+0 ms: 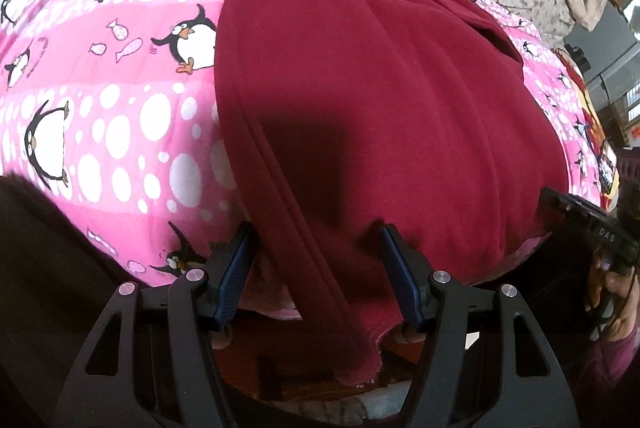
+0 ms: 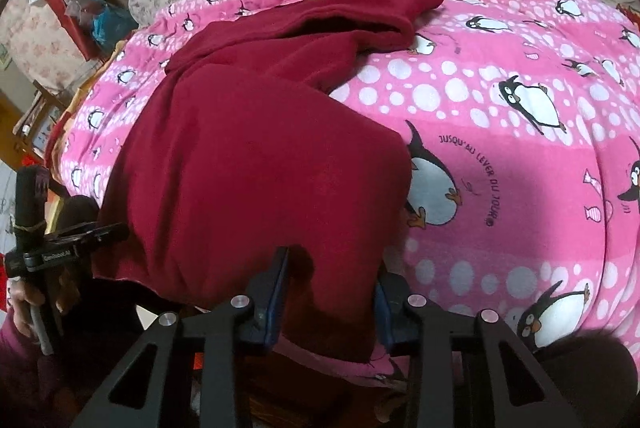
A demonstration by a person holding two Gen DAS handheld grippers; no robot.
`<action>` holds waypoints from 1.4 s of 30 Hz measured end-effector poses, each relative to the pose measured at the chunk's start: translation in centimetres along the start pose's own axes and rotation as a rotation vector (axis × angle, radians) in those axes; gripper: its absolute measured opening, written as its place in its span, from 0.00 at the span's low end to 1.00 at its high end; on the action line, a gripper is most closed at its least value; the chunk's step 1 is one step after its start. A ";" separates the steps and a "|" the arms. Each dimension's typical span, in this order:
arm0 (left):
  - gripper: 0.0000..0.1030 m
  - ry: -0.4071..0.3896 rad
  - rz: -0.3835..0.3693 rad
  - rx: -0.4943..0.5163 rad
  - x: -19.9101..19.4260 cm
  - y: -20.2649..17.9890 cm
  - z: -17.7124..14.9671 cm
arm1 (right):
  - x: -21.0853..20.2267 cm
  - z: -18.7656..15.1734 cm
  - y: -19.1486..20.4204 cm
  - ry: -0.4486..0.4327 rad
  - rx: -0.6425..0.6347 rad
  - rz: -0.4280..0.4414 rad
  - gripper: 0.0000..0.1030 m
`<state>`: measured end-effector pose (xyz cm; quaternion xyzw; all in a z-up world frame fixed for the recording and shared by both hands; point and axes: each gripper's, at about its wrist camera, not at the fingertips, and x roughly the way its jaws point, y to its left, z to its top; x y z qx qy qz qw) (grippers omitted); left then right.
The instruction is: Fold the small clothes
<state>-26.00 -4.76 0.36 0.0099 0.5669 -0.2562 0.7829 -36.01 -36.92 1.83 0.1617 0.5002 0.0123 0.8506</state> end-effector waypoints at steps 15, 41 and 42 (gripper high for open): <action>0.11 -0.018 0.018 -0.004 -0.3 -0.3 -0.3 | -0.3 0.0 0.4 -0.018 -0.014 0.029 0.14; 0.06 -0.234 -0.074 0.001 -10.9 3.1 3.3 | -5.1 0.1 4.1 -0.024 -0.020 0.454 0.10; 0.06 -0.249 -0.078 0.000 -11.3 3.1 4.0 | -5.5 1.0 3.9 -0.050 -0.008 0.460 0.10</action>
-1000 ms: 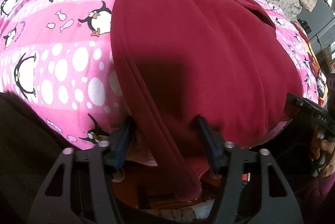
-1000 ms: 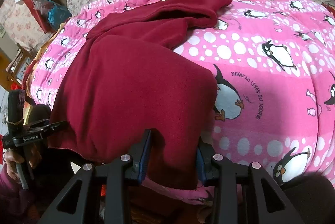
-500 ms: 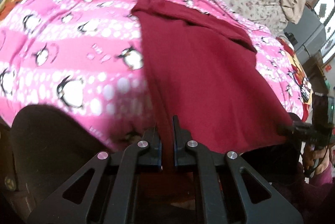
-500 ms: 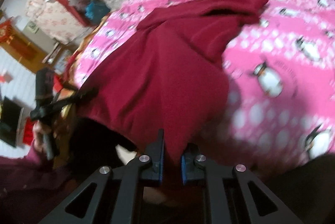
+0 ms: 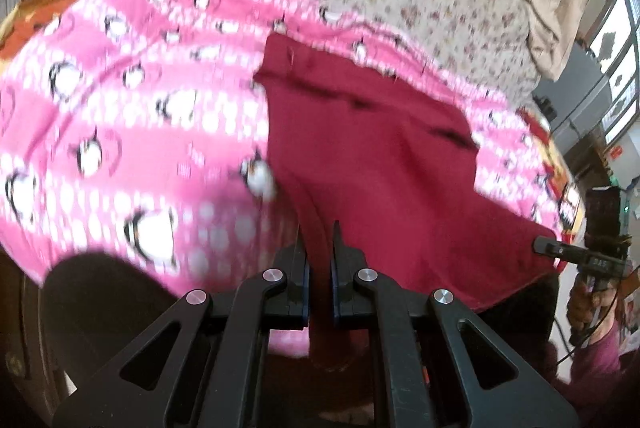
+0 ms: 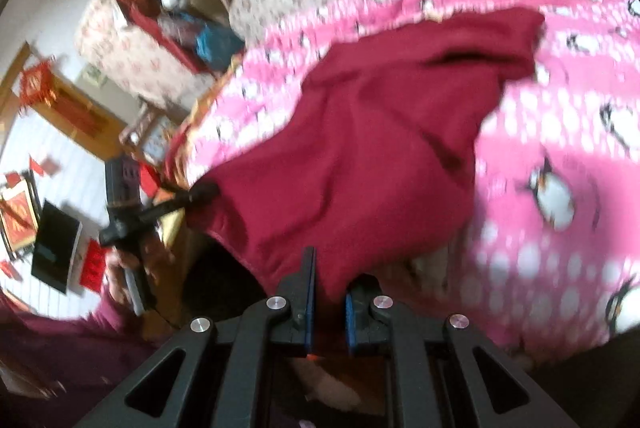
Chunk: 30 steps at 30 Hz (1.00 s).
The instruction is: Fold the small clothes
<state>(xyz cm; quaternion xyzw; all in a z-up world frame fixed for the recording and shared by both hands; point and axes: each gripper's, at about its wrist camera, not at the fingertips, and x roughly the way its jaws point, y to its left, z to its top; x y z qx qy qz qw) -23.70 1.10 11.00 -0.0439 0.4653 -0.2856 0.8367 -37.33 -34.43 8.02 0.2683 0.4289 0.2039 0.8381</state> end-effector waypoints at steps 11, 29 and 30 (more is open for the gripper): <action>0.06 -0.111 0.041 0.027 3.3 -1.0 11.0 | -1.6 8.8 -1.6 -0.175 0.003 -0.034 0.10; 0.06 0.013 0.134 -0.059 19.7 1.7 22.5 | 5.5 23.0 -14.9 -0.213 0.258 -0.169 0.10; 0.06 0.024 0.129 -0.064 20.4 2.0 22.7 | 6.0 23.4 -15.6 -0.216 0.275 -0.163 0.10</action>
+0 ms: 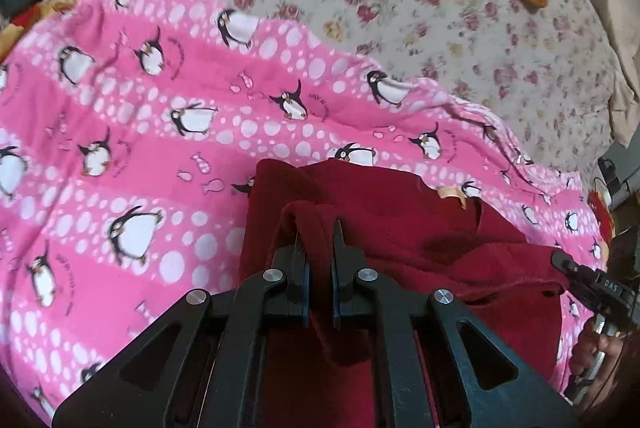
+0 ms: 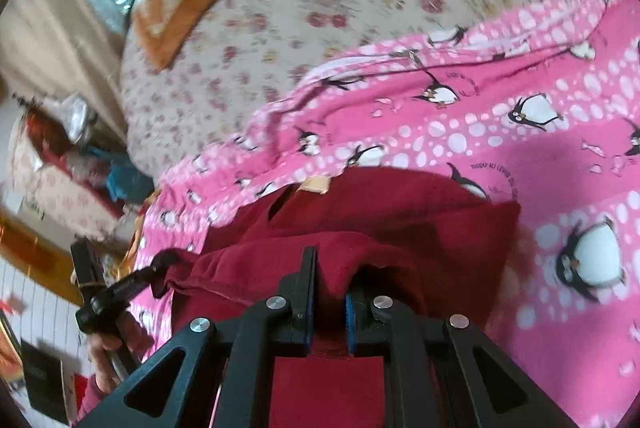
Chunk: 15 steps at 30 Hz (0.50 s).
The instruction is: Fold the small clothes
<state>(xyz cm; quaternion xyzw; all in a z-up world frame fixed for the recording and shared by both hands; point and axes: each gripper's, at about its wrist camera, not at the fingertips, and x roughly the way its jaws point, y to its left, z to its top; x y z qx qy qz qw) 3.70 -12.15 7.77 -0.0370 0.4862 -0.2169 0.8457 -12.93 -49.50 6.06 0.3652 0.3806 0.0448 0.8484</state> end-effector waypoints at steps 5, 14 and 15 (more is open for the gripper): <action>0.32 0.022 -0.121 -0.018 0.4 0.7 0.8 | 2.3 1.1 -2.7 0.033 0.143 0.025 0.12; 0.66 -0.083 -0.132 -0.040 -3.1 0.8 1.0 | -4.2 0.6 -2.0 -0.176 0.092 0.100 0.61; 0.66 -0.077 -0.109 -0.037 -2.7 0.7 1.0 | -4.2 0.4 -1.1 -0.170 0.049 0.098 0.61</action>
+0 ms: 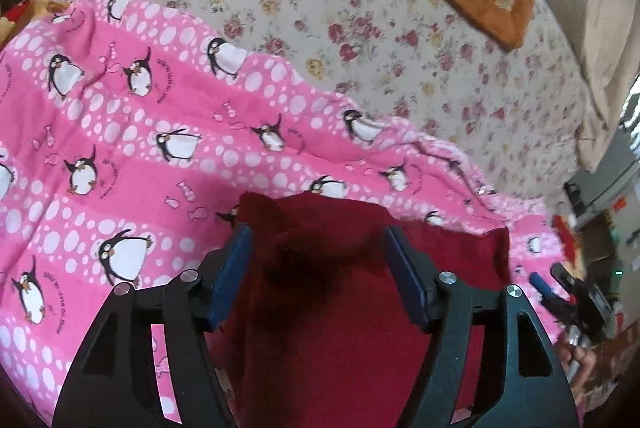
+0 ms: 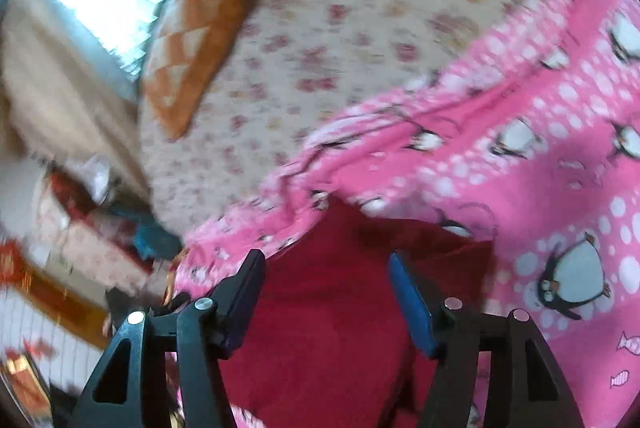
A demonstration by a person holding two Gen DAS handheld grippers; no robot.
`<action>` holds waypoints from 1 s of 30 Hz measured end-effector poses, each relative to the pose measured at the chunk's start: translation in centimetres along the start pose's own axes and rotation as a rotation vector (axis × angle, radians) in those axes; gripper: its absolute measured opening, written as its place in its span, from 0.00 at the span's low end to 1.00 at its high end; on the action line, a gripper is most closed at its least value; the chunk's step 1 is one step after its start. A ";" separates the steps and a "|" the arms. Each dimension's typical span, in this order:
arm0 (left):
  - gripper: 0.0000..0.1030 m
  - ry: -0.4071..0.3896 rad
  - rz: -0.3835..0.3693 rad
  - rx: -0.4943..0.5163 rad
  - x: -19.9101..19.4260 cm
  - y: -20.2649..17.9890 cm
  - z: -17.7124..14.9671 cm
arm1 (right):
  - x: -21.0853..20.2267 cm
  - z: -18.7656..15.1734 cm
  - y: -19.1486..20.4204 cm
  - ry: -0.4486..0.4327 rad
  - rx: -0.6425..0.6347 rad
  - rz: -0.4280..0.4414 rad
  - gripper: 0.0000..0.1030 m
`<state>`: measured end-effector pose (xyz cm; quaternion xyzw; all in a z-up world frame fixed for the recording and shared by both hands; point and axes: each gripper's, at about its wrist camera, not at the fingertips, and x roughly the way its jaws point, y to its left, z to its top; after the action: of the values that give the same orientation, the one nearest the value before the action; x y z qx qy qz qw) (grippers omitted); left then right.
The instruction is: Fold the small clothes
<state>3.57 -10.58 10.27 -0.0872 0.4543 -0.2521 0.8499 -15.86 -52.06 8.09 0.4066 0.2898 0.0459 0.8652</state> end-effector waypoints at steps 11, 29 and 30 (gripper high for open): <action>0.66 0.173 0.186 0.024 7.0 1.0 -2.9 | 9.2 -0.9 -2.0 0.133 -0.053 -0.272 0.53; 0.66 0.118 -0.004 0.121 -5.0 1.2 -9.6 | -2.7 -9.4 4.4 0.160 -0.274 -0.206 0.54; 0.66 0.130 -0.011 0.134 -5.3 1.4 -10.4 | -3.4 -10.2 4.3 0.163 -0.287 -0.208 0.54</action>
<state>-6.85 -5.88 7.69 -0.0160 0.4899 -0.2920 0.8213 -23.51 -43.40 7.70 0.2418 0.3897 0.0300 0.8881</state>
